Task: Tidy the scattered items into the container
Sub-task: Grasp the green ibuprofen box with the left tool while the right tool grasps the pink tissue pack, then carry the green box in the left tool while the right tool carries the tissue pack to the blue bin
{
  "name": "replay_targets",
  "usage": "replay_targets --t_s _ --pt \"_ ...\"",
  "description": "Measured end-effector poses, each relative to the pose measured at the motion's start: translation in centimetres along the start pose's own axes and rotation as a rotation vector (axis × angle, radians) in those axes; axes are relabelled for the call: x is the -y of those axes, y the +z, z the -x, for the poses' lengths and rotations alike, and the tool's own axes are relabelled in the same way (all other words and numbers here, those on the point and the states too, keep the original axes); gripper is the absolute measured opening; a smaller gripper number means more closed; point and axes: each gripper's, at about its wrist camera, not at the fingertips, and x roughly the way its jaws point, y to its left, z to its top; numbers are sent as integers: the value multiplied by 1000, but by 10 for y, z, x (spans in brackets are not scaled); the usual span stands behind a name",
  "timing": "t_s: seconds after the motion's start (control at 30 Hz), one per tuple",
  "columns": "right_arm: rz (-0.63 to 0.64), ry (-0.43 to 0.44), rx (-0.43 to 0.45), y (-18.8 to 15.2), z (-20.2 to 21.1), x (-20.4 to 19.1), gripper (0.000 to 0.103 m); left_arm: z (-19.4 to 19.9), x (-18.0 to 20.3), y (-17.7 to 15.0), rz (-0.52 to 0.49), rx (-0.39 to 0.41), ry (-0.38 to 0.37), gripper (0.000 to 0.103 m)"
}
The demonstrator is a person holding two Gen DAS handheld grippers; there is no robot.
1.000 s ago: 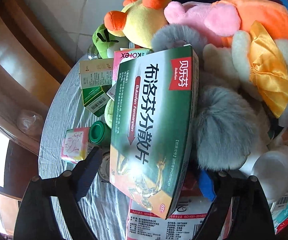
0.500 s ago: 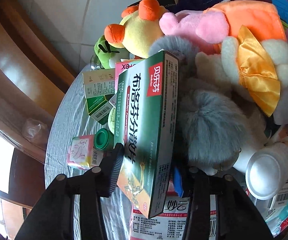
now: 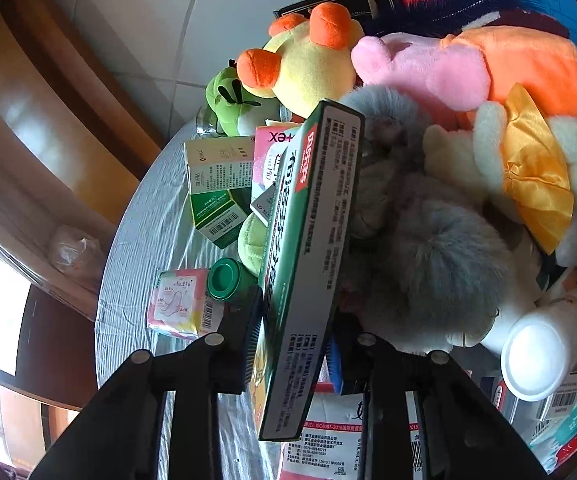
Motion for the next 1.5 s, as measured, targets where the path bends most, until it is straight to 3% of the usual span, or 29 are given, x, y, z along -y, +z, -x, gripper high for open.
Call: replay_targets --t_s 0.23,0.77,1.17,1.5 --pt "-48 58 -2 -4 17 9 54 0 -10 3 12 -3 3 19" --pt "-76 101 46 2 61 4 53 29 -39 7 77 53 -15 19" --pt "-106 146 123 15 134 -4 53 66 -54 27 70 92 -78 19" --pt "-149 174 179 19 194 10 53 118 -35 62 55 150 -120 19"
